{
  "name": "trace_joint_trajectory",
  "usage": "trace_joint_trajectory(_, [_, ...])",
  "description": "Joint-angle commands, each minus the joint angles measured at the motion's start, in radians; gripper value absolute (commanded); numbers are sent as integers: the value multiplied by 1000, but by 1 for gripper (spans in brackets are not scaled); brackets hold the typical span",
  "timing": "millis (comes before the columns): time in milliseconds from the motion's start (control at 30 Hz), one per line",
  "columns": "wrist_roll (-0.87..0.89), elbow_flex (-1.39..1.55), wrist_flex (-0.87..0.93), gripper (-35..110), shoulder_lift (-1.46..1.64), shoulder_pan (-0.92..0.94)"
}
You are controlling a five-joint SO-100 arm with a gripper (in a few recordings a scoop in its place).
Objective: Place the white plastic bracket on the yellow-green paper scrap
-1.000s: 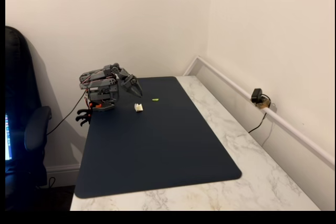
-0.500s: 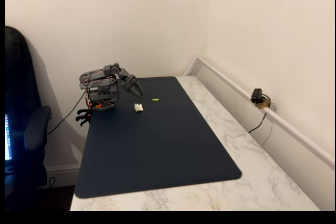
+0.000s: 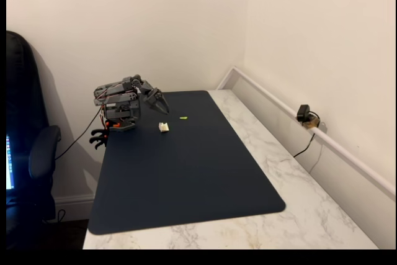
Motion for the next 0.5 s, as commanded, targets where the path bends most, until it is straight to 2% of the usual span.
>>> trace_joint_trajectory(0, [57, -115, 31, 0, 29, 0])
trace_joint_trajectory(100, [49, -273, 64, 0, -100, 18])
trace_joint_trajectory(233, [-2, -581, 87, 0, -514, 21])
trace_joint_trajectory(467, [120, -856, 262, 0, -784, -84])
